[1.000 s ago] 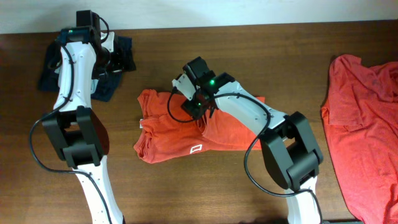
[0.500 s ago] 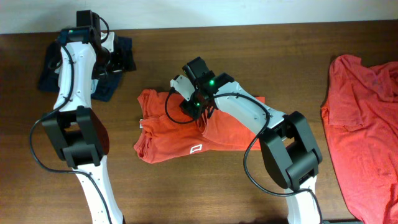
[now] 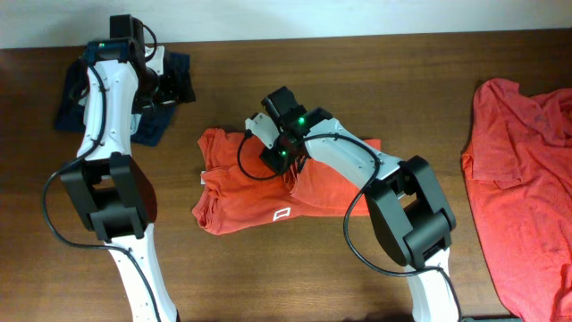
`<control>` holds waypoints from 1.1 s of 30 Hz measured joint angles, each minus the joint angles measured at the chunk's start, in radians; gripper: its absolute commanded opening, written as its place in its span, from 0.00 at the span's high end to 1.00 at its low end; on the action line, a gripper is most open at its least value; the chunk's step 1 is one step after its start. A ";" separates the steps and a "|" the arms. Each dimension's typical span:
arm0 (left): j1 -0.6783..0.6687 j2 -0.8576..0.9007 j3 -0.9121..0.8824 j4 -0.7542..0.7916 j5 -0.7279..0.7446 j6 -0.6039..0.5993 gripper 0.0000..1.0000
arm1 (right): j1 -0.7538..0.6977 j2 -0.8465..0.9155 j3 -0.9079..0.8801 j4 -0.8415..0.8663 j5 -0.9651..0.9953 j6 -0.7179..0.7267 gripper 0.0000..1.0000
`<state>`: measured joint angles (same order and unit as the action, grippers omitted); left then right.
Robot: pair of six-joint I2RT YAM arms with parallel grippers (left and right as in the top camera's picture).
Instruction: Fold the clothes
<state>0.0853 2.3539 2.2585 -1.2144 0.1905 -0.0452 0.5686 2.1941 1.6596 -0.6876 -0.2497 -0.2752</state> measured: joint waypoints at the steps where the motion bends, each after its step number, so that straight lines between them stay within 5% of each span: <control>1: 0.000 0.000 0.000 0.000 0.000 0.000 0.01 | -0.002 0.000 0.000 -0.007 0.000 0.002 0.96; 33: 0.000 0.000 0.000 0.000 0.000 0.000 0.01 | -0.010 -0.029 0.006 -0.127 0.111 0.120 0.96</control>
<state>0.0853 2.3539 2.2585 -1.2144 0.1905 -0.0452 0.5591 2.1654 1.6657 -0.8150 -0.1390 -0.1551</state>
